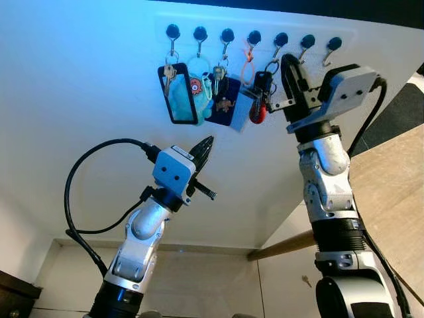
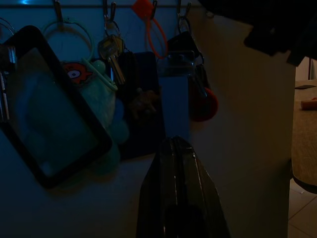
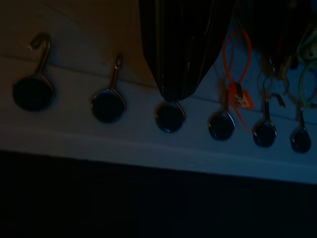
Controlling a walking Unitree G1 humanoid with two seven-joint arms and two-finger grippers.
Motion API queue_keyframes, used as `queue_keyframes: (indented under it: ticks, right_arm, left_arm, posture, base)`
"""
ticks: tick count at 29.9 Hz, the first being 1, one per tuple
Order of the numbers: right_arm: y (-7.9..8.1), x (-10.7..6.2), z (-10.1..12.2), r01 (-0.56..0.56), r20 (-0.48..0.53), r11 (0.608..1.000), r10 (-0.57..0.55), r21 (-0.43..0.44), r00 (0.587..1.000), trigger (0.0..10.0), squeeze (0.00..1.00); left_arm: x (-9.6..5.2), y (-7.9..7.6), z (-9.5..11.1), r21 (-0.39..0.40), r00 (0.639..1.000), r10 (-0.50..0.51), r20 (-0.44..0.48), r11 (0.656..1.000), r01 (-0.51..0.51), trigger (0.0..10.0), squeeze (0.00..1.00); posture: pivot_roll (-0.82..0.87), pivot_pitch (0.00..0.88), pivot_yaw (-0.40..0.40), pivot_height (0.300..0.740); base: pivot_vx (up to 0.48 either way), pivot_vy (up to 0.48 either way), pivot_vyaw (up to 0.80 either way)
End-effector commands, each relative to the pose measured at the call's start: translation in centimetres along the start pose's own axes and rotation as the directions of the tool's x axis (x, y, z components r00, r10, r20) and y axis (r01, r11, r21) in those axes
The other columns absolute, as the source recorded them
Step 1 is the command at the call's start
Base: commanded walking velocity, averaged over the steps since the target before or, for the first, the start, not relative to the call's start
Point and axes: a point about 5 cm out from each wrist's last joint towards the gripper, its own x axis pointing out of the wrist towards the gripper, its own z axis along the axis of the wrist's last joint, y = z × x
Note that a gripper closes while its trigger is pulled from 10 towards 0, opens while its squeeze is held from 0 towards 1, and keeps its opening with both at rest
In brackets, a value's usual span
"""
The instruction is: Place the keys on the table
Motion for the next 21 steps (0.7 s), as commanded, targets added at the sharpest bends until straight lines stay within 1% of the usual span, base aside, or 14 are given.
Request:
queue_keyframes:
  ticks: [1, 5, 6, 7, 9, 12, 13, 14, 16, 17, 18, 19, 20, 21]
  right_arm:
    - [0.1, 0.2, 0.5, 0.003, 0.028, 1.000, -0.003, 0.006, 1.000, 0.0, 0.00]
    - [0.4, -0.1, -0.1, 0.002, 0.004, 1.000, -0.002, 0.010, 1.000, 0.0, 0.00]
    - [0.5, -0.3, -0.5, 0.005, -0.015, 1.000, -0.005, 0.008, 1.000, 3.9, 0.00]
    - [0.5, -0.6, -0.9, 0.009, -0.041, 1.000, -0.009, 0.004, 0.999, 8.9, 1.00]
    - [0.5, -0.6, -0.9, 0.009, -0.041, 1.000, -0.009, 0.004, 0.999, 8.9, 1.00]
    - [0.4, -1.0, -1.7, 0.028, -0.091, 1.000, -0.028, -0.004, 0.995, 10.0, 1.00]
    - [0.2, -1.2, -2.0, 0.042, -0.109, 0.999, -0.042, -0.007, 0.993, 10.0, 0.87]
    - [0.2, -1.2, -2.0, 0.042, -0.109, 0.999, -0.042, -0.007, 0.993, 10.0, 0.87]
    - [-0.2, -1.4, -2.4, 0.067, -0.129, 0.998, -0.069, -0.022, 0.989, 10.0, 0.35]
    - [-0.3, -1.5, -2.4, 0.074, -0.134, 0.997, -0.077, -0.028, 0.988, 10.0, 0.35]
    - [-0.6, -1.5, -2.5, 0.086, -0.139, 0.996, -0.090, -0.034, 0.986, 10.0, 0.18]
    - [-0.6, -1.5, -2.5, 0.086, -0.139, 0.996, -0.090, -0.034, 0.986, 10.0, 0.18]
    - [-0.8, -1.5, -2.6, 0.097, -0.142, 0.995, -0.102, -0.036, 0.985, 10.0, 0.00]
    - [-1.1, -1.6, -2.6, 0.108, -0.147, 0.993, -0.112, -0.036, 0.983, 10.0, 0.00]
  left_arm:
    - [0.2, -0.3, 0.3, 0.004, 1.000, -0.008, 0.005, 1.000, 0.008, 10.0, 0.00]
    - [0.2, -0.4, 0.2, 0.005, 1.000, -0.013, 0.004, 1.000, 0.013, 10.0, 0.00]
    - [0.3, -0.5, 0.2, 0.006, 1.000, -0.015, 0.004, 1.000, 0.015, 10.0, 0.00]
    - [0.3, -0.5, 0.3, 0.005, 1.000, -0.017, 0.005, 1.000, 0.017, 10.0, 0.00]
    - [0.3, -0.5, 0.3, 0.005, 1.000, -0.017, 0.005, 1.000, 0.017, 10.0, 0.00]
    - [0.4, -0.6, 0.4, 0.001, 1.000, -0.022, 0.010, 1.000, 0.022, 10.0, 0.00]
    - [0.5, -0.7, 0.5, -0.002, 1.000, -0.026, 0.014, 1.000, 0.026, 10.0, 0.00]
    - [0.5, -0.7, 0.5, -0.002, 1.000, -0.026, 0.014, 1.000, 0.026, 10.0, 0.00]
    - [0.6, -0.9, 0.6, -0.008, 0.999, -0.034, 0.022, 0.999, 0.035, 10.0, 0.00]
    - [0.7, -0.9, 0.6, -0.010, 0.999, -0.037, 0.025, 0.999, 0.037, 10.0, 0.00]
    - [0.8, -1.0, 0.7, -0.009, 0.999, -0.041, 0.029, 0.999, 0.042, 10.0, 0.00]
    - [0.8, -1.0, 0.7, -0.009, 0.999, -0.041, 0.029, 0.999, 0.042, 10.0, 0.00]
    - [0.9, -1.0, 0.8, -0.009, 0.998, -0.045, 0.034, 0.999, 0.046, 10.0, 0.00]
    - [1.0, -1.1, 1.0, -0.006, 0.998, -0.051, 0.040, 0.999, 0.051, 10.0, 0.00]
  posture:
    - [0.07, 0.061, -0.064, 0.740]
    - [0.07, 0.062, -0.066, 0.740]
    - [0.07, 0.062, -0.066, 0.740]
    - [0.07, 0.062, -0.066, 0.740]
    - [0.07, 0.062, -0.066, 0.740]
    - [0.07, 0.069, -0.064, 0.740]
    - [0.07, 0.069, -0.064, 0.740]
    - [0.07, 0.069, -0.064, 0.740]
    - [0.07, 0.067, -0.065, 0.740]
    - [0.07, 0.067, -0.065, 0.740]
    - [0.07, 0.068, -0.065, 0.740]
    - [0.07, 0.068, -0.065, 0.740]
    - [0.07, 0.068, -0.065, 0.740]
    - [0.07, 0.067, -0.066, 0.740]
  base:
    - [0.000, 0.000, 0.00]
    - [0.000, 0.000, 0.00]
    - [0.000, 0.000, 0.00]
    - [0.000, 0.000, 0.00]
    - [0.000, 0.000, 0.00]
    - [0.000, 0.000, 0.00]
    - [0.000, 0.000, 0.00]
    - [0.000, 0.000, 0.00]
    - [0.000, 0.000, 0.00]
    - [0.000, 0.000, 0.00]
    - [0.000, 0.000, 0.00]
    - [0.000, 0.000, 0.00]
    - [0.000, 0.000, 0.00]
    - [0.000, 0.000, 0.00]
